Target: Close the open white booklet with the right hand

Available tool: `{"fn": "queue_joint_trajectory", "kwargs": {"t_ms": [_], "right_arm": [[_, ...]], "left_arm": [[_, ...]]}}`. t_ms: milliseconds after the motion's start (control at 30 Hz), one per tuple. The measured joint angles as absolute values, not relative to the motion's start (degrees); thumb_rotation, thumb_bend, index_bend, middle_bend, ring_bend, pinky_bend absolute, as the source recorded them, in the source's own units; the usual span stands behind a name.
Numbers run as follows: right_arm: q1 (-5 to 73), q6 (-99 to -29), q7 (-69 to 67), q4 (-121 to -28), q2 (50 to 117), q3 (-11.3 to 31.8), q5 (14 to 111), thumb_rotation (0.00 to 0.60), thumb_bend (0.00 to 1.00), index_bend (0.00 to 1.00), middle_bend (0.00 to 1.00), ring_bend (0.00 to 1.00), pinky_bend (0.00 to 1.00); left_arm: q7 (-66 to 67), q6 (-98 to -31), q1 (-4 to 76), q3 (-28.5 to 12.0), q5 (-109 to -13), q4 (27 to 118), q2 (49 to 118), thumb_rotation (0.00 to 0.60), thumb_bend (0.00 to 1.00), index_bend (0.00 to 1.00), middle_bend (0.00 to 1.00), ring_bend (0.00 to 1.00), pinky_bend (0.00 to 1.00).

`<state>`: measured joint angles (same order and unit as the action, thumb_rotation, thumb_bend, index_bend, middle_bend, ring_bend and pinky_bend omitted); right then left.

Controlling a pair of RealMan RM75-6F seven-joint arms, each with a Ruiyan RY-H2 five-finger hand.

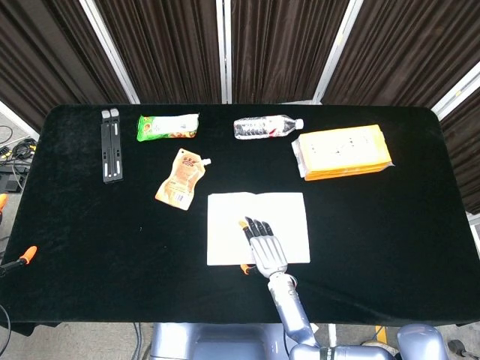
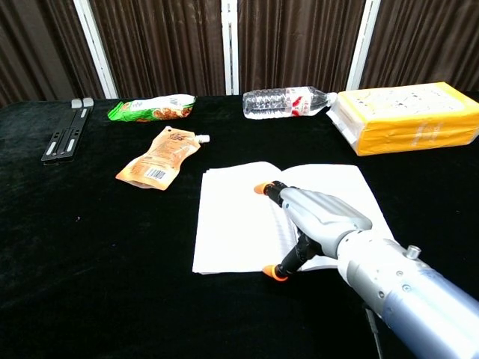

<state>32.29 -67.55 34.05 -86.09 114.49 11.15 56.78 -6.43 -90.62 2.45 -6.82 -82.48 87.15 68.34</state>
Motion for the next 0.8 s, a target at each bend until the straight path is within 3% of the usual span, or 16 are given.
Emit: {"fn": "queue_joint_trajectory", "kwargs": {"t_ms": [800], "right_arm": [[31.73,-68.95,31.63,-78.62,118.64,10.51,58.92,0.600,0.12,0.00,0.00,0.00,0.00]], "left_arm": [[-6.92,-92.08,1.93,-6.84,-83.44,87.70,68.19,0.600,0.19,0.00,0.00,0.00,0.00]]}}
